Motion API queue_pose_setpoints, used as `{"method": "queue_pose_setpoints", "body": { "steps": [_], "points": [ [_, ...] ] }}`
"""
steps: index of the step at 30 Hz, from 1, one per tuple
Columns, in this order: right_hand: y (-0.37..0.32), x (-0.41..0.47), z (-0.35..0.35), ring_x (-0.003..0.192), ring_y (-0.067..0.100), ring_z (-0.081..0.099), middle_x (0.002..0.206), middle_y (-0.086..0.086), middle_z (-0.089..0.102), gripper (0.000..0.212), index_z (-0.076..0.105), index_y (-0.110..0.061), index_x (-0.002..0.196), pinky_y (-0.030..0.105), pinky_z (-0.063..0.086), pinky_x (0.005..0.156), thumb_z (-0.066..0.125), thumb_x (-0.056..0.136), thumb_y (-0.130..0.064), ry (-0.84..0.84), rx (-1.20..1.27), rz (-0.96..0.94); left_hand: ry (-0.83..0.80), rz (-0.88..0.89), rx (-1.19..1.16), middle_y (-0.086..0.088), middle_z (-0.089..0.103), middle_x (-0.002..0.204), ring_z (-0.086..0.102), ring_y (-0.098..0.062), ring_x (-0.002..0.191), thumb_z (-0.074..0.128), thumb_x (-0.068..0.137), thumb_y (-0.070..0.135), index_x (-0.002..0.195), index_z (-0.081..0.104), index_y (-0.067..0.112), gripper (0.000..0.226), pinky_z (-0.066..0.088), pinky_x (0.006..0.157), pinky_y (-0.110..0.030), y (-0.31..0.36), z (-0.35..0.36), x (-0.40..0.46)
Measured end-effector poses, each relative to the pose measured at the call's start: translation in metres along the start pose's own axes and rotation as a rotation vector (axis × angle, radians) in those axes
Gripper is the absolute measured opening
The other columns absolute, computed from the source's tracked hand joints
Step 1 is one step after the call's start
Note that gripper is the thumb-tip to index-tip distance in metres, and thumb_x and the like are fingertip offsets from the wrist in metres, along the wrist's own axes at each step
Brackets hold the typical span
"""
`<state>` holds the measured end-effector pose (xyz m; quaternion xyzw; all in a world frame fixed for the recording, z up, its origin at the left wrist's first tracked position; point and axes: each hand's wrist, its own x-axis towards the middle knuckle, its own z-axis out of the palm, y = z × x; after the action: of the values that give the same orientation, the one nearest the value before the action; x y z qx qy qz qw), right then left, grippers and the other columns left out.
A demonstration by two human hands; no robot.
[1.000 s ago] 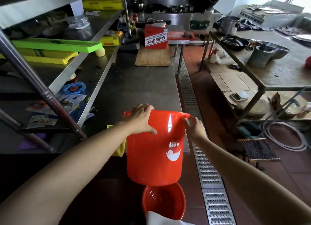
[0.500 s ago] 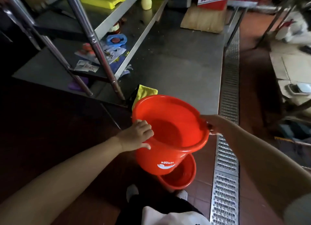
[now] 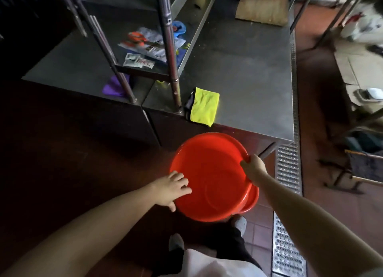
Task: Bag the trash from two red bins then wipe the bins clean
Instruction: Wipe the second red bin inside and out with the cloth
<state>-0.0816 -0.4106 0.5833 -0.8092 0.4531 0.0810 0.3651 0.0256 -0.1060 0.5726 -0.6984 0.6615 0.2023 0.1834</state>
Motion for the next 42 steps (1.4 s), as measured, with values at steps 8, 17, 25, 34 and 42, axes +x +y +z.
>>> {"method": "queue_pose_setpoints", "body": {
  "steps": [8, 17, 25, 34, 42],
  "points": [
    [0.026, -0.062, 0.075, 0.064, 0.004, 0.055, 0.086, -0.008, 0.058, 0.044, 0.05, -0.022, 0.133, 0.007, 0.036, 0.036, 0.061, 0.092, -0.016, -0.093, 0.11, -0.061, 0.28, -0.194, -0.145, -0.008, 0.034, 0.147, 0.03, -0.029, 0.135, 0.063, 0.086, 0.052, 0.147, 0.033, 0.023, 0.074, 0.028, 0.113, -0.042, -0.027, 0.0, 0.01],
    [0.054, -0.072, 0.092, 0.083, 0.018, 0.063, 0.11, 0.003, 0.063, 0.056, 0.041, -0.031, 0.14, 0.021, 0.046, 0.06, 0.059, 0.091, -0.012, -0.216, 0.097, -0.155, 0.226, -0.354, -0.274, -0.012, 0.024, 0.157, 0.024, -0.032, 0.144, 0.063, 0.084, 0.058, 0.154, 0.015, 0.019, 0.094, 0.019, 0.118, -0.048, -0.033, -0.027, 0.084],
    [0.081, -0.051, 0.09, 0.079, 0.004, 0.058, 0.113, 0.005, 0.062, 0.051, 0.042, -0.03, 0.139, 0.018, 0.045, 0.055, 0.057, 0.093, -0.012, -0.253, 0.107, -0.091, 0.267, -0.64, -0.586, 0.0, 0.063, 0.098, 0.061, -0.026, 0.088, 0.061, 0.089, 0.048, 0.088, 0.049, 0.026, 0.025, 0.046, 0.072, -0.036, -0.051, -0.019, 0.079],
    [0.085, -0.024, 0.113, 0.076, 0.035, 0.065, 0.11, 0.021, 0.062, 0.053, 0.036, -0.022, 0.143, 0.048, 0.058, 0.067, 0.054, 0.095, -0.01, -0.222, 0.232, 0.146, -0.015, -0.659, -0.855, 0.004, 0.063, 0.069, 0.059, -0.01, 0.067, 0.072, 0.073, 0.058, 0.068, 0.061, 0.02, 0.04, 0.037, 0.053, -0.024, -0.049, -0.012, 0.047],
    [0.052, -0.019, 0.116, 0.131, 0.037, 0.044, 0.142, 0.01, 0.045, 0.068, 0.033, -0.033, 0.151, 0.05, 0.039, 0.107, 0.063, 0.09, -0.033, -0.266, -0.213, 0.102, 0.042, -0.484, -0.852, 0.009, 0.06, 0.073, 0.059, -0.015, 0.074, 0.071, 0.076, 0.032, 0.073, 0.058, 0.027, 0.014, 0.039, 0.057, -0.023, -0.024, -0.014, 0.051]
  ]
}}
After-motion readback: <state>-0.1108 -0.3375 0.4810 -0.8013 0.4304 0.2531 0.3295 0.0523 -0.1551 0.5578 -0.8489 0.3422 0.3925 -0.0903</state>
